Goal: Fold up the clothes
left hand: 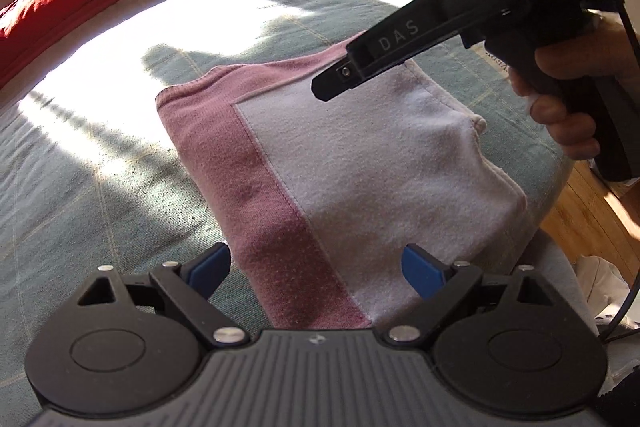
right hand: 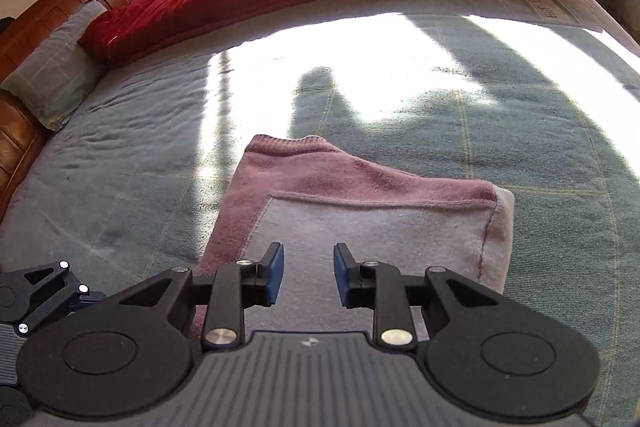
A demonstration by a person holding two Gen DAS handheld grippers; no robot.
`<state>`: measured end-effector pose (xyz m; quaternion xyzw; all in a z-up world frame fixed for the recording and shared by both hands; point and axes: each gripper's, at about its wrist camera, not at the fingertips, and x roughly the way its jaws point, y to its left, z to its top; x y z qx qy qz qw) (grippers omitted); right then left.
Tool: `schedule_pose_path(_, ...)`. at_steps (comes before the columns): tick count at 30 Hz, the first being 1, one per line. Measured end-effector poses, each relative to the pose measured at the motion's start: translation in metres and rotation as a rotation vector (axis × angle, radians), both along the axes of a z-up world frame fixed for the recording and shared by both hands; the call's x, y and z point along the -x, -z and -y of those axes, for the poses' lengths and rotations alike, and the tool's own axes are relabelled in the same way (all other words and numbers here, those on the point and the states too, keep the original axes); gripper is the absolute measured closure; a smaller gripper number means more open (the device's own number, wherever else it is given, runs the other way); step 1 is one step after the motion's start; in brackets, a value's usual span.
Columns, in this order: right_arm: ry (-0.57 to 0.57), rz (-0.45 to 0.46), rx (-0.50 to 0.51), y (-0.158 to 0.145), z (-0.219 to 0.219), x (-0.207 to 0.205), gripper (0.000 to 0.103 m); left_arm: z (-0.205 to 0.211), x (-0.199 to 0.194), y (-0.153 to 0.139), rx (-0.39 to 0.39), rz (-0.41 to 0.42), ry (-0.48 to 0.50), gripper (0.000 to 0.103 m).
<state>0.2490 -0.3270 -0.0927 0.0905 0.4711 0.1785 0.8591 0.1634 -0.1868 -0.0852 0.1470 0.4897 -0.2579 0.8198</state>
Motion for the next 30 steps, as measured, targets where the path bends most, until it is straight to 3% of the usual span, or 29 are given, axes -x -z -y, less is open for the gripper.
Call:
schedule_pose_path(7, -0.058, -0.017, 0.156, 0.031, -0.045, -0.016, 0.071, -0.031, 0.009, 0.001, -0.045, 0.005, -0.055, 0.011)
schedule_pose_path(13, -0.122, -0.014, 0.102, -0.001, -0.053, 0.012, 0.071, -0.056, 0.008, 0.002, -0.052, 0.009, -0.121, 0.011)
schedule_pose_path(18, -0.213, -0.032, 0.213, 0.019, -0.077, 0.033, 0.071, -0.075, 0.008, 0.007, -0.048, 0.002, -0.192, 0.011)
schedule_pose_path(20, -0.186, -0.043, 0.202, 0.024, -0.077, 0.031, 0.071, -0.081, 0.010, 0.005, -0.032, 0.007, -0.205, 0.011)
schedule_pose_path(25, -0.181, -0.015, 0.194, -0.002, -0.086, 0.037, 0.070, -0.097, 0.013, 0.001, -0.003, 0.017, -0.238, 0.010)
schedule_pose_path(30, -0.178, -0.068, 0.240, 0.025, -0.100, 0.034, 0.066, -0.110, 0.014, 0.001, 0.019, 0.014, -0.272, 0.011)
